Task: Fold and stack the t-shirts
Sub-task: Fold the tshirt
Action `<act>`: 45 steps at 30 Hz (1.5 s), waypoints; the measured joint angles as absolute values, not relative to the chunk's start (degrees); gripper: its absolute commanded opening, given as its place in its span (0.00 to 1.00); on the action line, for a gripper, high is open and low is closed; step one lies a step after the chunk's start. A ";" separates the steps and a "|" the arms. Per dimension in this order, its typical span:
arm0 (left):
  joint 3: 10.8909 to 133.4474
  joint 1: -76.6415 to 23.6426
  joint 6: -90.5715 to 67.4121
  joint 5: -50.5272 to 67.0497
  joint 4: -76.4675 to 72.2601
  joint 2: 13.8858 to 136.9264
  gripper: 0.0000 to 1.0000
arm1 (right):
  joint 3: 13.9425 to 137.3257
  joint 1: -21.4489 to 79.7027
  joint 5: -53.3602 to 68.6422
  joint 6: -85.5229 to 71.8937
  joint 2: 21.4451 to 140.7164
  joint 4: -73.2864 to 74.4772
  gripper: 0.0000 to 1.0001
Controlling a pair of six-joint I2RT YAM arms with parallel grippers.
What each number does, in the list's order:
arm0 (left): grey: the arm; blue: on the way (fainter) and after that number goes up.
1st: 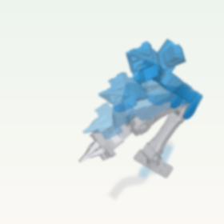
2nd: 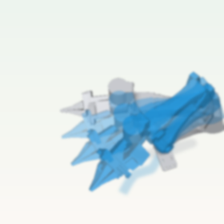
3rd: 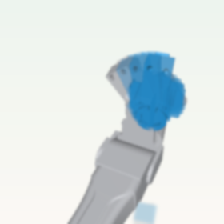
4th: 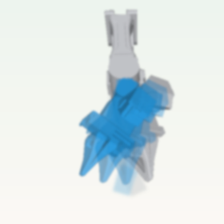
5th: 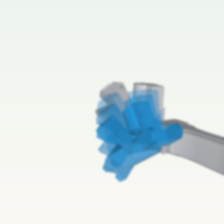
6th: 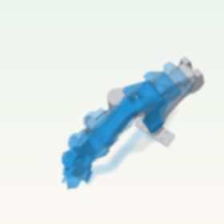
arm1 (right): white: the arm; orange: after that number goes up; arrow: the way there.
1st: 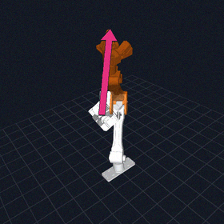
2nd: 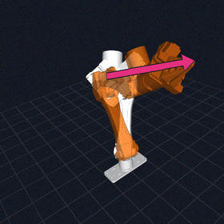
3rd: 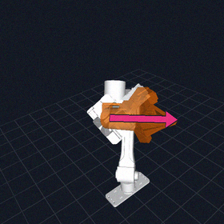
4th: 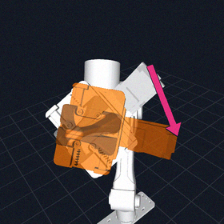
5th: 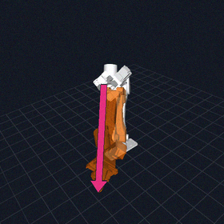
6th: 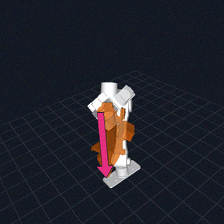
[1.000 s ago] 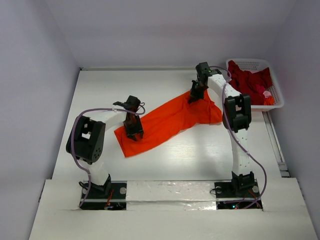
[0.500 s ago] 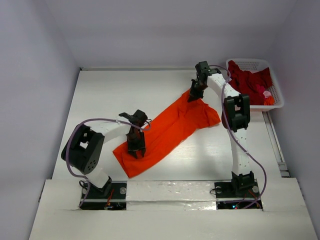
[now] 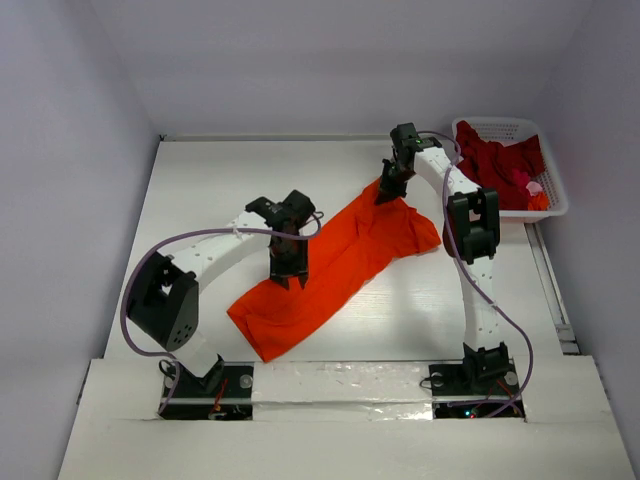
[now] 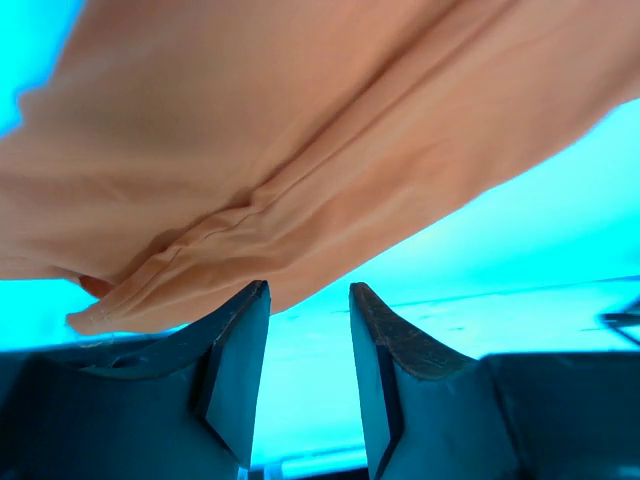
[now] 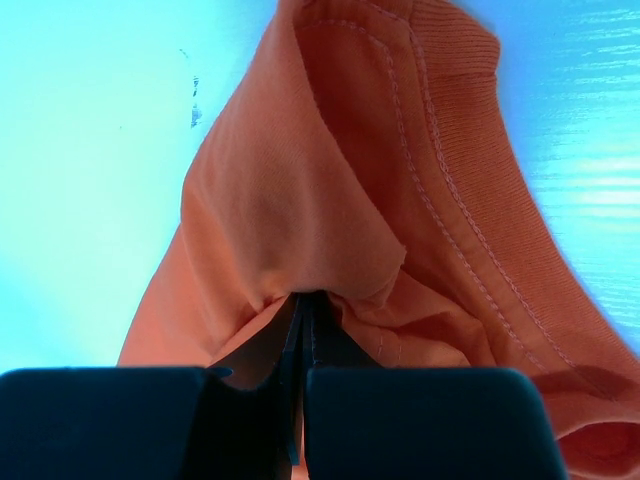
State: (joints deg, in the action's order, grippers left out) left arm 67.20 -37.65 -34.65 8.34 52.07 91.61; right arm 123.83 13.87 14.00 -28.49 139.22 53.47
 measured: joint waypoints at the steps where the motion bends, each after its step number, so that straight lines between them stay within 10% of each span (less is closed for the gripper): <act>1: 69.49 -37.63 -34.79 7.81 52.82 91.50 0.35 | 123.83 13.87 14.00 -28.45 139.20 53.47 0.00; 11: 83.83 -37.60 -32.12 4.58 53.32 91.96 0.31 | 118.41 13.87 10.98 -28.12 130.13 53.69 0.00; 16: 93.91 -37.60 -28.62 5.85 48.84 100.49 0.00 | 111.39 13.87 7.46 -28.29 113.69 52.49 0.00; 25: 106.15 -37.71 -24.99 8.95 39.81 118.26 0.00 | 98.13 13.87 5.58 -29.08 89.30 51.24 0.00; 45: 121.10 -43.44 -20.82 24.01 30.59 134.21 0.00 | 83.44 13.87 3.46 -30.04 79.00 54.94 0.00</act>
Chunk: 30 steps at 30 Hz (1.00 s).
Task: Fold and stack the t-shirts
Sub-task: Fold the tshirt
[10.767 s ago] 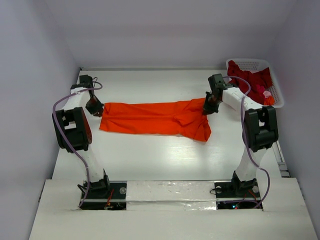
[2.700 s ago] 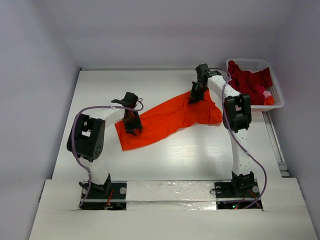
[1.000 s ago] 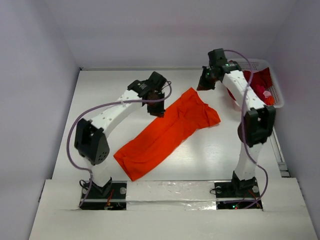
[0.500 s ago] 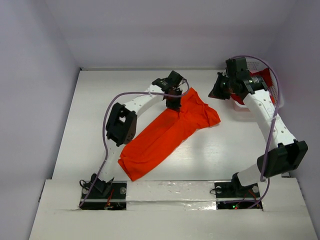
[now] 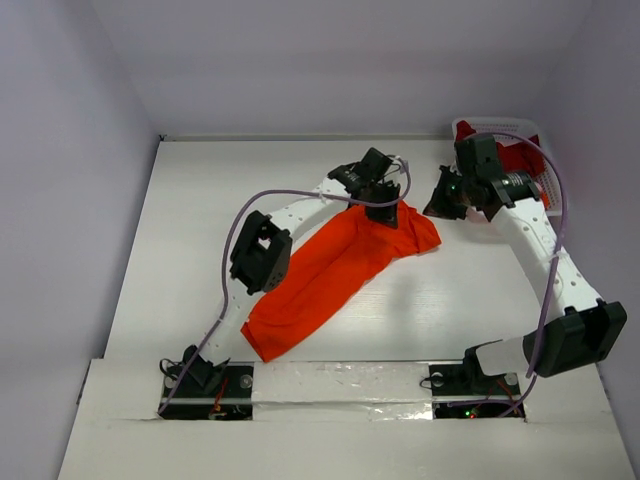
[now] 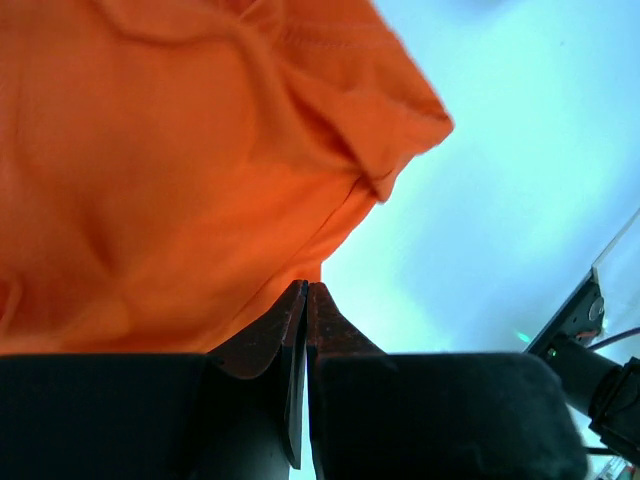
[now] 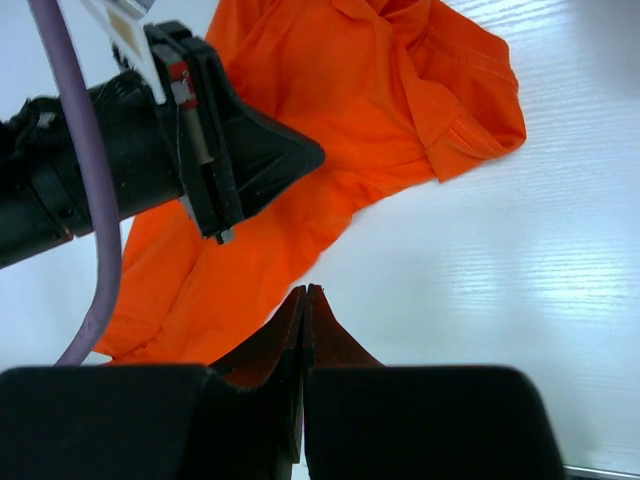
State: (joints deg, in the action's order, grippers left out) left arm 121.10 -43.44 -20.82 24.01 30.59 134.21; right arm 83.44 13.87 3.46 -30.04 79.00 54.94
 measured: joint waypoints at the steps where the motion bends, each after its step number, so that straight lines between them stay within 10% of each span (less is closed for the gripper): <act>1: 122.08 -43.62 -20.75 24.16 30.17 135.02 0.00 | 83.15 13.87 3.36 -30.02 78.78 55.09 0.00; 30: 131.00 -21.41 -34.30 29.47 17.98 151.11 0.00 | 76.34 13.87 2.35 -34.02 67.51 59.61 0.00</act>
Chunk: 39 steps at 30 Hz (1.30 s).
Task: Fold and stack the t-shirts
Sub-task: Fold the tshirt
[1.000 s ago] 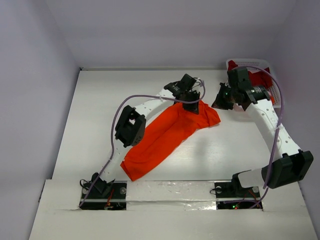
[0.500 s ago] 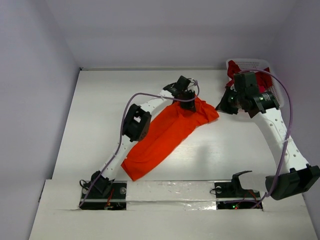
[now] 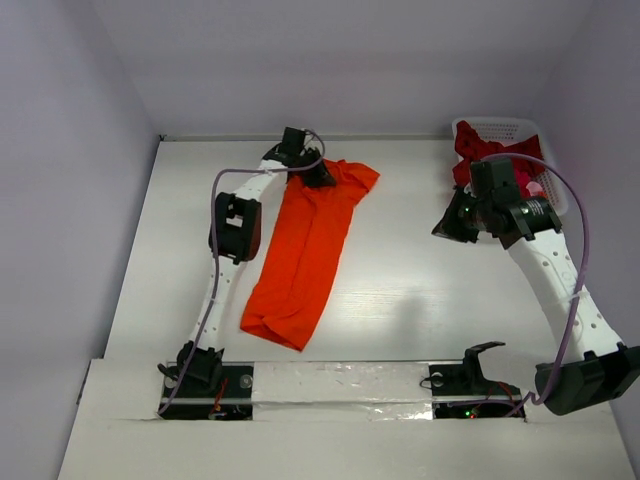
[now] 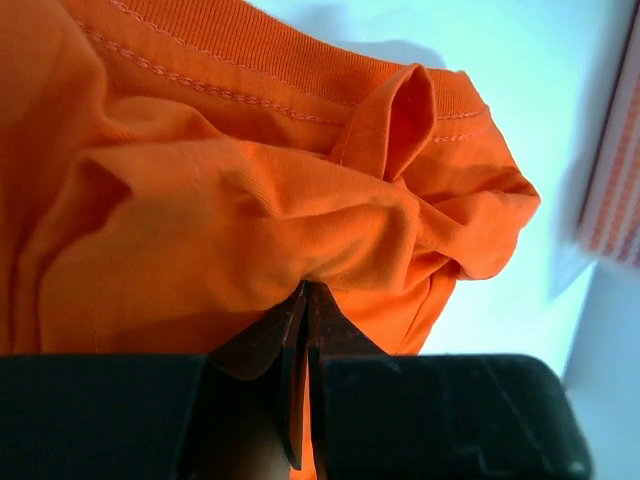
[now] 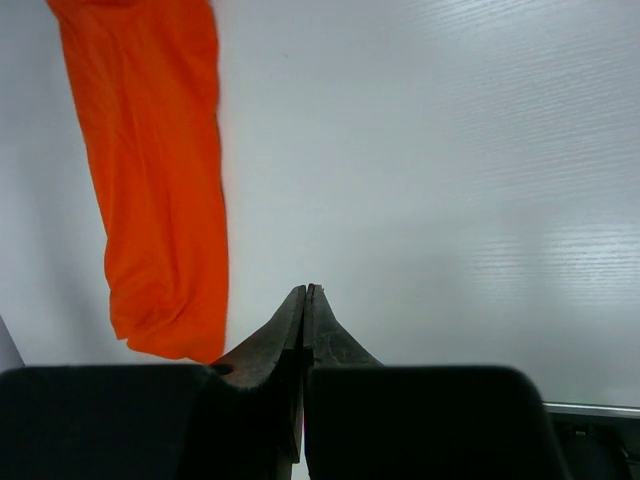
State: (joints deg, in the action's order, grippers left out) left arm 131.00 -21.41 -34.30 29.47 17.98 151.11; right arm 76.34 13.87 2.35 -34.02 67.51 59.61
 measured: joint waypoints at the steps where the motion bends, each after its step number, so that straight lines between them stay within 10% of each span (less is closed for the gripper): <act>1: 130.56 -20.08 -35.14 30.15 17.21 151.11 0.00 | 76.20 13.87 2.37 -34.11 67.53 59.66 0.00; 25: 123.55 -10.74 -43.86 30.04 13.41 132.40 0.00 | 74.02 14.35 3.62 -32.25 70.70 57.39 0.00; 39: 74.46 -13.39 -37.74 3.92 18.94 81.58 0.00 | 78.37 38.52 7.75 -29.28 98.45 50.65 0.00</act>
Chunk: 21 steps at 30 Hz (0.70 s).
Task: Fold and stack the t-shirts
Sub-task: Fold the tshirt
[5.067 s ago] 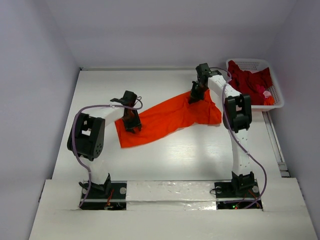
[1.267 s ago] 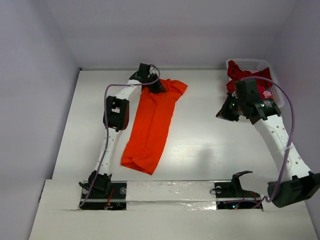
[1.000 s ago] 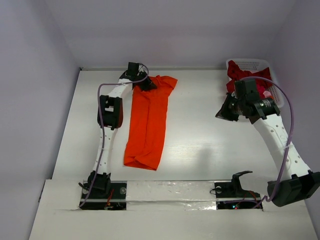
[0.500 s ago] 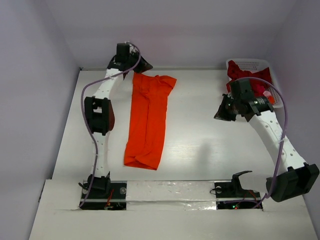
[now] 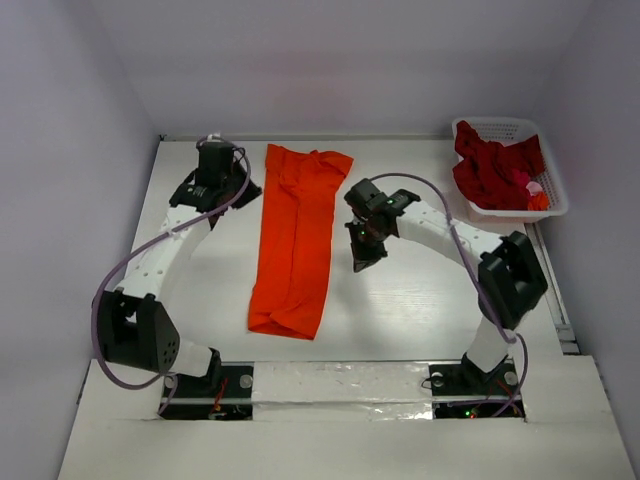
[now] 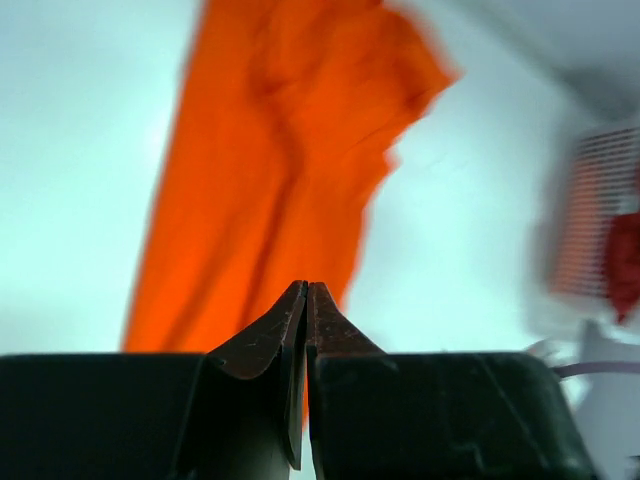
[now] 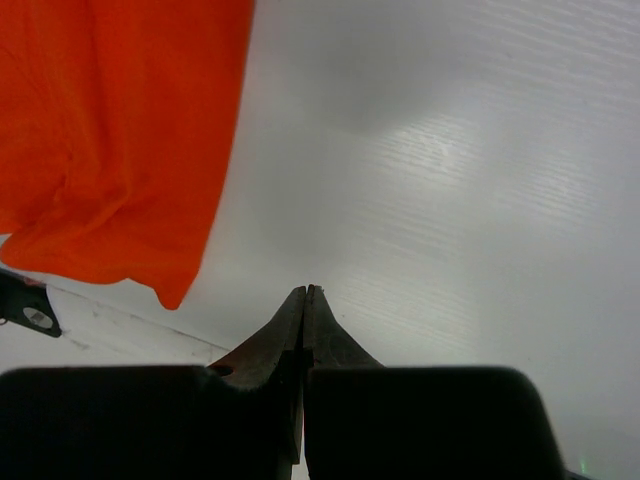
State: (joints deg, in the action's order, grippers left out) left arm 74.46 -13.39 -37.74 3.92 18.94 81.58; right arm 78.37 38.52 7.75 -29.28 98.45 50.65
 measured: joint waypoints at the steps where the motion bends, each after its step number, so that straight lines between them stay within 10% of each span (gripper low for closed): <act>1: 71.96 -13.39 -37.76 3.03 20.56 80.68 0.00 | 79.53 39.31 7.88 -29.04 100.22 50.65 0.00; 21: 58.92 -13.32 -38.44 -0.69 30.11 65.60 0.00 | 94.37 54.85 7.66 -25.15 116.44 51.18 0.00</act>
